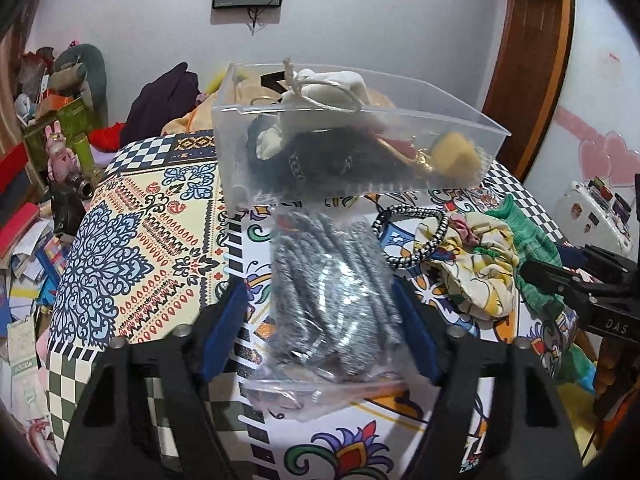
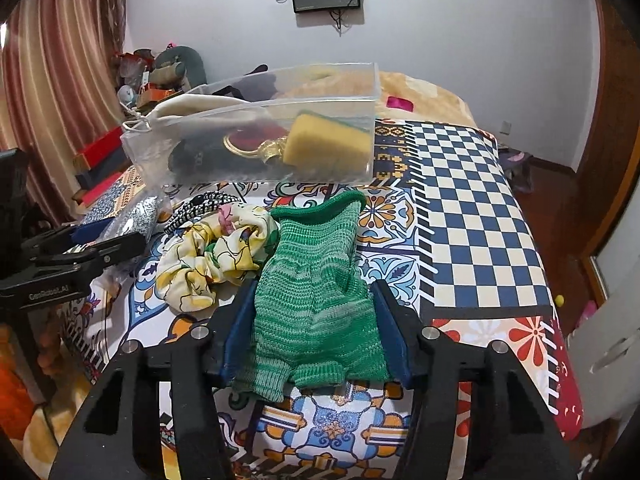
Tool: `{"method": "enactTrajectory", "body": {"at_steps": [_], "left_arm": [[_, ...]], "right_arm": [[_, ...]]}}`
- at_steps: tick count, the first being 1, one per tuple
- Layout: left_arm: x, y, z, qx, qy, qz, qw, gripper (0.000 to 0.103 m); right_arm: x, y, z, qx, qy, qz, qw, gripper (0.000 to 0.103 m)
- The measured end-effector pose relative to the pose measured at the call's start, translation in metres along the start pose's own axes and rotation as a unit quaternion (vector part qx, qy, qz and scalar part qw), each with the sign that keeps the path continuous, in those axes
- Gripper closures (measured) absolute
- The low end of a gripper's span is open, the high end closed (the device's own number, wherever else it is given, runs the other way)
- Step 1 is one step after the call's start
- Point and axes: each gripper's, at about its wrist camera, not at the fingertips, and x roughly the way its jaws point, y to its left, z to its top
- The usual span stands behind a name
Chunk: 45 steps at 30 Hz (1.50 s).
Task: Organize soft objects
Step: 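Grasp the bag of silver scrubbers with left gripper while right grasps green knit sock, then carry both held items into the clear box and open both grippers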
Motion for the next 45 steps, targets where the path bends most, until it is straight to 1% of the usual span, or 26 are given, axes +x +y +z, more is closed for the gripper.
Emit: {"method": "enactTrajectory", "body": {"at_steps": [1,2,4,5,7,9,14,21,26,31,33,37,42,45], "left_arm": [[-0.001,-0.001,0.0,0.002,0.0,-0.004,1.0,0.046],[-0.001,-0.003,0.0,0.004,0.0,-0.006,1.0,0.05],[-0.001,-0.005,0.0,0.008,-0.001,-0.002,1.0,0.058],[-0.002,-0.006,0.0,0.008,-0.002,-0.002,1.0,0.06],[-0.005,-0.005,0.002,0.006,-0.004,-0.005,1.0,0.065],[-0.008,-0.003,0.003,0.001,-0.005,-0.012,0.9999,0.067],[-0.025,0.0,0.006,0.003,-0.02,-0.01,0.9998,0.068],[-0.059,-0.002,0.021,0.009,-0.066,-0.006,0.9978,0.068],[-0.08,0.002,0.039,0.008,-0.099,-0.006,0.9951,0.068],[-0.091,-0.004,0.064,0.013,-0.126,-0.008,0.992,0.068],[-0.093,-0.007,0.076,0.015,-0.139,-0.009,0.9901,0.068],[-0.091,-0.01,0.095,0.015,-0.148,-0.014,0.9887,0.068],[-0.077,-0.015,0.116,0.017,-0.147,-0.013,0.9889,0.068],[-0.066,-0.018,0.128,0.019,-0.137,-0.01,0.9903,0.068]], "right_arm": [[0.0,0.0,-0.001,-0.001,-0.001,0.0,1.0,0.056],[0.0,0.001,-0.001,-0.001,-0.002,0.0,1.0,0.058],[-0.003,0.0,0.0,0.0,-0.005,0.001,1.0,0.065],[-0.003,0.001,0.002,0.002,-0.007,0.001,1.0,0.067],[-0.005,0.0,0.004,0.006,-0.012,0.001,1.0,0.074],[-0.01,-0.003,0.006,0.01,-0.017,0.001,1.0,0.075],[-0.019,-0.003,0.012,0.01,-0.03,-0.007,0.999,0.076],[-0.039,0.003,0.03,-0.004,-0.061,-0.017,0.998,0.076],[-0.051,0.007,0.048,-0.016,-0.093,-0.019,0.995,0.076],[-0.055,0.017,0.068,-0.028,-0.125,-0.008,0.992,0.076],[-0.054,0.023,0.077,-0.036,-0.137,-0.005,0.99,0.076],[-0.049,0.033,0.096,-0.044,-0.158,0.002,0.987,0.076],[-0.04,0.038,0.117,-0.043,-0.171,0.009,0.984,0.076],[-0.029,0.039,0.127,-0.041,-0.168,0.011,0.985,0.076]]}}
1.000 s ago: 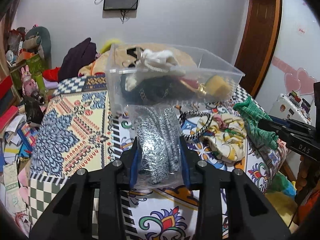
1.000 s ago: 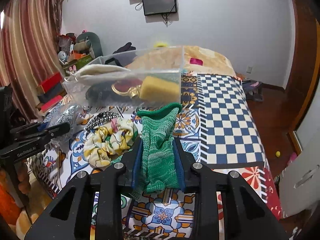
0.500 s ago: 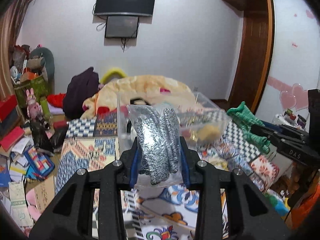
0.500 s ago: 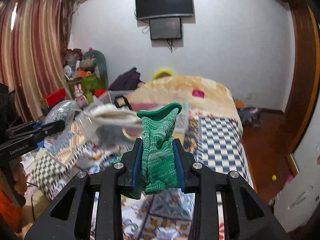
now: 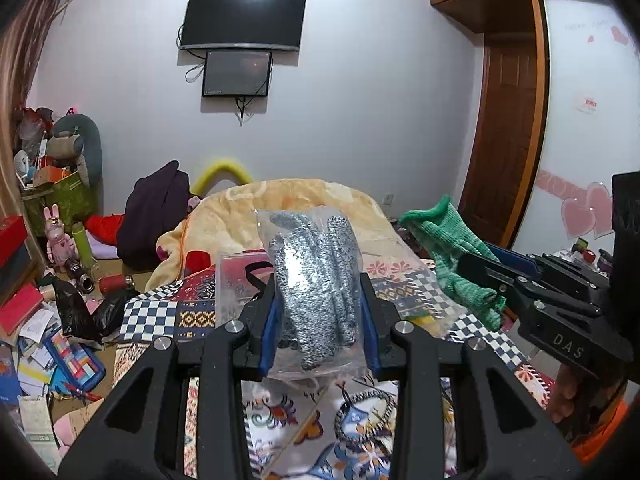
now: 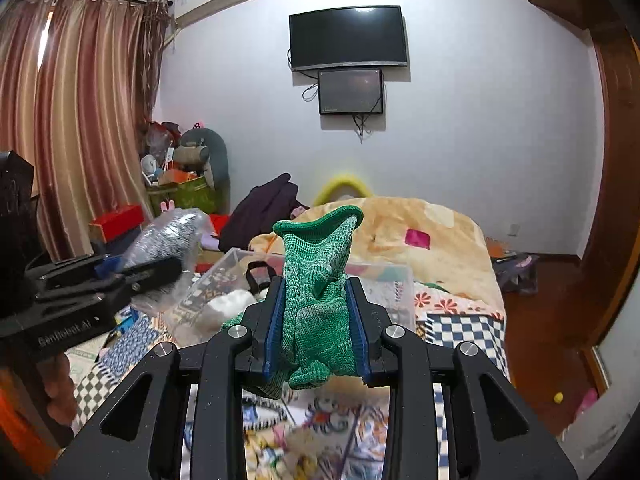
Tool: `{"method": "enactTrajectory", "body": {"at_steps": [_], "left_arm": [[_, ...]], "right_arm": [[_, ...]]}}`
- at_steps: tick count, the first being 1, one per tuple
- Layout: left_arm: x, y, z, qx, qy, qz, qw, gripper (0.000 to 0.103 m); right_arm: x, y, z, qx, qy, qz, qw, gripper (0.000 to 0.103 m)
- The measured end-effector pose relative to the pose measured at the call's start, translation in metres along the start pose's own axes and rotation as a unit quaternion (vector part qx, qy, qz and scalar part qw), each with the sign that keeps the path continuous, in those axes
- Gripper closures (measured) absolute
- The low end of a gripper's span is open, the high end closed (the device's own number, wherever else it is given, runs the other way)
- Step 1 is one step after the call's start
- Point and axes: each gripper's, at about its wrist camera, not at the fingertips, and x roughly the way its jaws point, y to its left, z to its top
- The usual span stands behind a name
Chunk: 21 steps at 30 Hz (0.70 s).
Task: Organize soft objects
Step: 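Carry both held items into the clear box and open both grippers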
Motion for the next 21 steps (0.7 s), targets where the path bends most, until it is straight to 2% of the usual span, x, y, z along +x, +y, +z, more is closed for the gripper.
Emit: {"method": "enactTrajectory", "body": {"at_steps": [10,16,21], "left_arm": [[0.053,0.012,0.003,0.005,0.038,0.026,0.9989,0.068],[0.085,0.025,-0.005,-0.012,0.073,0.022,0.997,0.068],[0.099,0.021,-0.013,0.0,0.088,0.025,0.9958,0.068]], "right_arm": [[0.049,0.0,-0.003,0.01,0.044,0.006,0.999,0.076],[0.072,0.0,-0.011,0.003,0.078,0.004,0.997,0.076],[0.088,0.002,-0.019,-0.007,0.106,0.002,0.994,0.076]]}}
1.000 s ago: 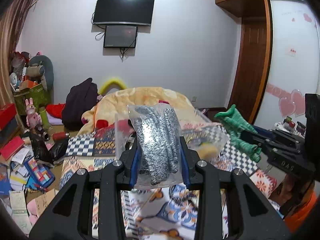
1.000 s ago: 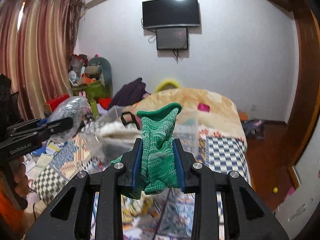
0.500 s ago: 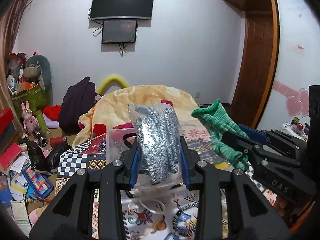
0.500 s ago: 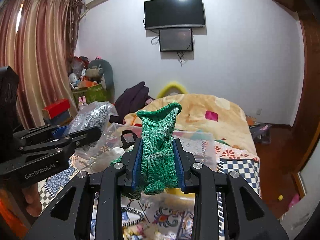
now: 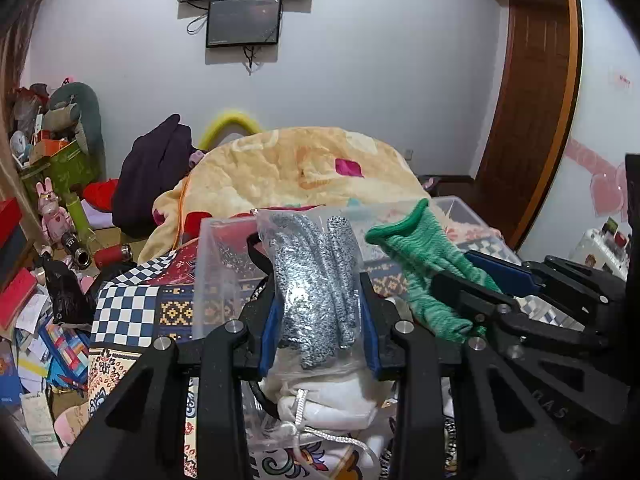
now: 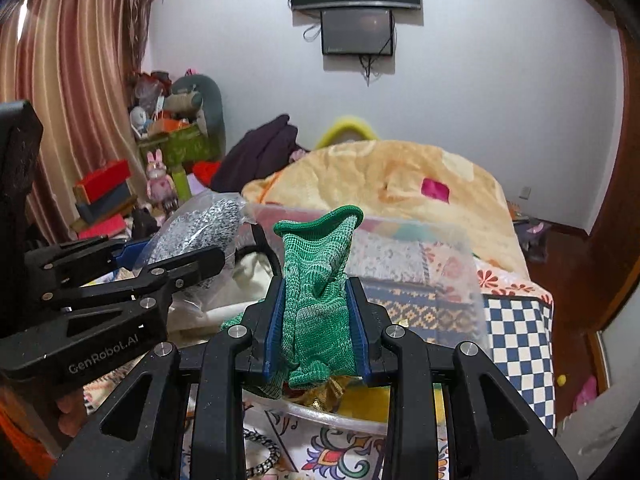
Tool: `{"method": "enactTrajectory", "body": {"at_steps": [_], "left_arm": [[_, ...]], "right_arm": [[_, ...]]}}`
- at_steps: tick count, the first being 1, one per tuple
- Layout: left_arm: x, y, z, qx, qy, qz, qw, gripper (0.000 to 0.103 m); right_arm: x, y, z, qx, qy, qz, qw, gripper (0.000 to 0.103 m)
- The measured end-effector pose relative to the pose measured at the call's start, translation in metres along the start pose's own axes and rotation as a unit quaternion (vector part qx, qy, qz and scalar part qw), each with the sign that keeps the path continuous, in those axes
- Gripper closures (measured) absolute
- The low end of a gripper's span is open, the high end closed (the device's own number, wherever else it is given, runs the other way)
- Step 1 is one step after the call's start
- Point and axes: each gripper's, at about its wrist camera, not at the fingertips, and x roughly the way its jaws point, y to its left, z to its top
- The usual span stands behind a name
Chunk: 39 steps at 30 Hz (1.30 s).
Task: Organize soft objects
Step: 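Carry both held items into the clear box and open both grippers, then grasp the beaded bracelet with left gripper while right grasps yellow floral scrunchie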
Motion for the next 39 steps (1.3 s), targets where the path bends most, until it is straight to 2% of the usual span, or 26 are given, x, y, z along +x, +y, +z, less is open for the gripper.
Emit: {"method": "enactTrajectory", "body": {"at_steps": [6,12,15,19,28,34,39], "left_arm": [[0.005,-0.002,-0.004,0.009,0.004,0.003,0.9999,0.066],[0.002,0.006,-0.004,-0.006,0.009,-0.003,0.9999,0.051],[-0.005,0.008,-0.003,-0.009,0.002,-0.004,0.9999,0.049],[-0.021,0.007,-0.002,-0.004,-0.013,-0.007,0.9999,0.047],[-0.071,0.003,-0.01,0.007,-0.059,-0.019,0.9981,0.037],[-0.09,-0.004,-0.029,0.025,-0.068,-0.013,0.9973,0.034],[-0.092,-0.005,-0.054,0.021,-0.048,-0.03,0.9982,0.033]], "right_arm": [[0.004,0.001,-0.003,-0.012,0.01,-0.012,1.0,0.073],[0.003,0.001,-0.003,-0.022,0.016,-0.018,0.999,0.068],[-0.005,0.002,-0.001,-0.026,0.008,-0.015,1.0,0.066],[-0.024,0.005,0.001,-0.032,-0.017,-0.019,0.999,0.054],[-0.063,0.01,-0.002,-0.041,-0.061,-0.013,0.997,0.042],[-0.079,0.013,-0.017,-0.041,-0.067,-0.004,0.997,0.034],[-0.072,0.012,-0.038,-0.03,-0.044,0.006,0.999,0.033]]}}
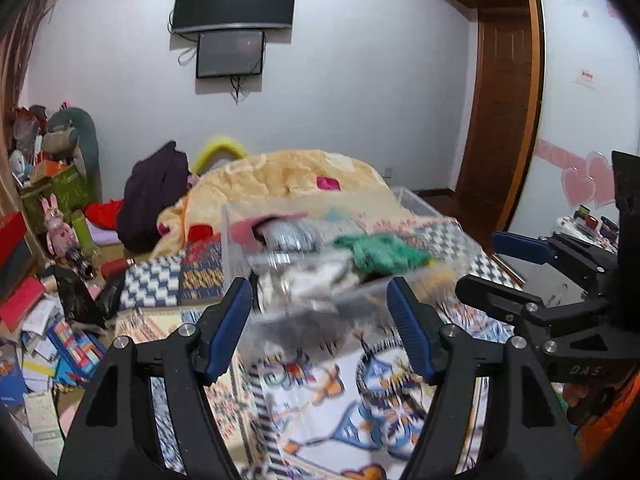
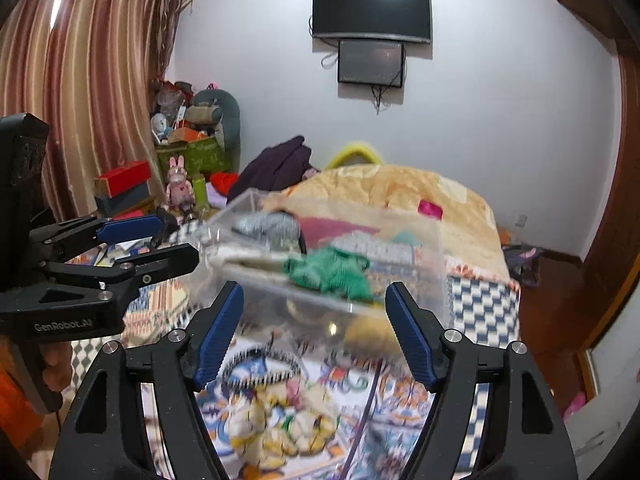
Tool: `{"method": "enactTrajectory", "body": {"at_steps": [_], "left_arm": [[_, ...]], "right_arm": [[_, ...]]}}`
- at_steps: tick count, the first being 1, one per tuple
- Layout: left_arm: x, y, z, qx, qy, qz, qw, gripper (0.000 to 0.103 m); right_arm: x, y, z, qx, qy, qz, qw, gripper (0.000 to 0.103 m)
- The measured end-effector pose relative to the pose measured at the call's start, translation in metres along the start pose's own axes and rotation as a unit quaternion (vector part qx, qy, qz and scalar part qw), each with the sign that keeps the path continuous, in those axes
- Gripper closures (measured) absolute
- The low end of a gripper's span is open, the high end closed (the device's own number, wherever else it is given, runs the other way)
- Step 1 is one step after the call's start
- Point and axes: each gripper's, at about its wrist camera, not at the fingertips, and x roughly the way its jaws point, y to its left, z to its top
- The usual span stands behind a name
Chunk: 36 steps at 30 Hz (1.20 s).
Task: Organize soft objects
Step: 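Grasp the beaded bracelet with left gripper while right grasps yellow floral scrunchie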
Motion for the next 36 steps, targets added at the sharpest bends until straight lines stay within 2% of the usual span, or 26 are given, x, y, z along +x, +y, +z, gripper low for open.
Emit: {"method": "enactTrajectory", "body": {"at_steps": [7,10,13,15,19,21,27,29,31,33,36], "left_arm": [[0.022,-0.003,-0.034,-0.008,0.05,-0.007,0.9987,0.033],[0.037,-0.002,-0.044,-0.027,0.077,-0.028,0.9963,0.035],[0.051,-0.006,-0.051,-0.023,0.102,-0.033,0.9939,0.047],[0.055,-0.009,-0.053,-0.016,0.109,-0.032,0.9934,0.049],[0.061,-0.015,-0.056,-0.01,0.117,-0.024,0.9927,0.063],[0.066,-0.015,-0.059,-0.012,0.126,-0.026,0.9916,0.066],[0.071,-0.021,-0.063,-0.003,0.119,-0.023,0.9926,0.078],[0.072,-0.023,-0.064,-0.001,0.118,-0.03,0.9926,0.085],[0.073,-0.03,-0.066,0.006,0.116,-0.033,0.9927,0.093],[0.074,-0.035,-0.066,0.017,0.113,-0.027,0.9931,0.094],[0.073,-0.038,-0.067,0.022,0.11,-0.024,0.9934,0.096]], "right_arm": [[0.012,0.005,-0.032,0.011,0.047,0.014,0.999,0.032],[0.019,0.01,-0.046,0.009,0.067,0.021,0.998,0.032],[0.028,0.014,-0.057,0.007,0.089,0.028,0.996,0.032],[0.032,0.015,-0.062,0.006,0.099,0.029,0.995,0.032],[0.036,0.012,-0.068,0.009,0.11,0.03,0.993,0.032],[0.037,0.012,-0.07,0.009,0.113,0.026,0.993,0.032],[0.034,0.007,-0.077,0.005,0.109,0.009,0.994,0.033],[0.032,0.005,-0.078,0.005,0.105,0.005,0.994,0.041],[0.028,0.006,-0.078,0.006,0.103,0.004,0.995,0.057],[0.027,0.0,-0.077,0.01,0.103,0.008,0.995,0.072],[0.026,-0.007,-0.076,0.015,0.1,0.005,0.995,0.081]]}}
